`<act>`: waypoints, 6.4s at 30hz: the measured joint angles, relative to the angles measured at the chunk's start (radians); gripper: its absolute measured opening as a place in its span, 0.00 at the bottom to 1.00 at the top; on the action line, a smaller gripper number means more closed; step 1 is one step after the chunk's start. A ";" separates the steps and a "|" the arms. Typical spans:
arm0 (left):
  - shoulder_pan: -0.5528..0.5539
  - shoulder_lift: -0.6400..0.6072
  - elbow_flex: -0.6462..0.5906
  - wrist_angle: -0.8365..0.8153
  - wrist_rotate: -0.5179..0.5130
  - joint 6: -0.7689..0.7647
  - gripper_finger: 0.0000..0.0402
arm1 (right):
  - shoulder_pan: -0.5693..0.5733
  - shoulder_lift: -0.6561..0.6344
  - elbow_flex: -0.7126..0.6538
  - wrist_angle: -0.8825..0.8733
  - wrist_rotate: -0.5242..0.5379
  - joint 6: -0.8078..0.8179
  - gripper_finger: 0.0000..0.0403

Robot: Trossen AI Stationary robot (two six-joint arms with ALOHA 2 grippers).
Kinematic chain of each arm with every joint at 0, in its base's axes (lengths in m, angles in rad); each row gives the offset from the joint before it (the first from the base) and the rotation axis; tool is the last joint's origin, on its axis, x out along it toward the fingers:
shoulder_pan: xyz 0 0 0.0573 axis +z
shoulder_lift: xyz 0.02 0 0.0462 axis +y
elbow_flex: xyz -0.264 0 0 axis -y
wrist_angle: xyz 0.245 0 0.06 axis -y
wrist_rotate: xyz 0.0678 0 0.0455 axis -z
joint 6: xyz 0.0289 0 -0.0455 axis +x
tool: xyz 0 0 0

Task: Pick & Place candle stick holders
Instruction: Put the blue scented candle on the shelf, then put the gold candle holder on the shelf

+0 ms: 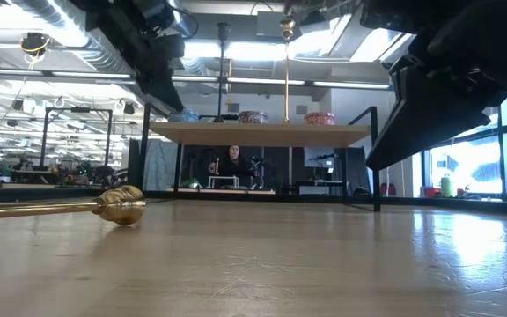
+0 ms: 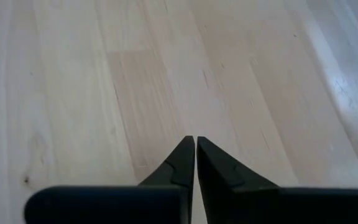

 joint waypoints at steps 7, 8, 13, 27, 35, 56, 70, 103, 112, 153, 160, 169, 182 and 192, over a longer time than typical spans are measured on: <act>0.001 0.000 0.000 0.001 -0.029 0.004 0.00 | 0.000 0.000 0.000 -0.004 0.000 0.007 0.05; 0.001 -0.001 0.000 0.000 -0.030 0.004 0.00 | 0.000 0.000 0.000 -0.003 0.000 0.008 0.05; 0.001 0.000 0.000 0.000 -0.035 0.004 0.00 | 0.000 0.000 0.000 -0.001 0.000 0.008 0.05; -0.005 -0.002 0.000 -0.006 -0.051 -0.005 0.00 | 0.000 0.000 0.000 -0.002 0.000 0.008 0.05; -0.076 -0.063 0.000 -0.060 -0.058 -0.072 0.00 | 0.000 0.000 0.000 -0.006 0.000 0.008 0.05; -0.771 -0.175 -0.087 -0.073 -0.430 -0.554 0.00 | 0.000 0.000 0.000 0.009 0.000 0.016 0.05; -1.098 -0.166 -0.340 0.275 -0.557 -0.924 0.00 | -0.001 0.000 0.000 0.009 0.009 0.004 0.05; -1.159 0.249 -0.340 0.788 0.109 -1.414 0.28 | -0.006 0.000 0.000 0.032 0.070 -0.026 0.05; -1.185 0.457 -0.340 0.965 0.205 -1.524 0.47 | -0.006 0.000 0.000 0.035 0.084 -0.030 0.05; -1.091 0.579 -0.338 1.115 0.119 -1.487 0.55 | -0.007 0.000 0.000 0.072 0.090 -0.063 0.05; -1.082 0.579 -0.336 1.100 0.096 -1.541 0.55 | -0.008 0.000 0.000 0.076 0.090 -0.063 0.05; -1.049 0.630 -0.304 1.080 0.137 -1.571 0.54 | -0.009 0.000 0.000 0.077 0.090 -0.064 0.05; -1.041 0.655 -0.233 0.928 0.130 -1.542 0.33 | -0.010 0.000 0.000 0.076 0.089 -0.064 0.05; -1.041 0.653 -0.234 0.909 0.111 -1.503 0.02 | -0.010 0.000 0.000 0.076 0.089 -0.064 0.05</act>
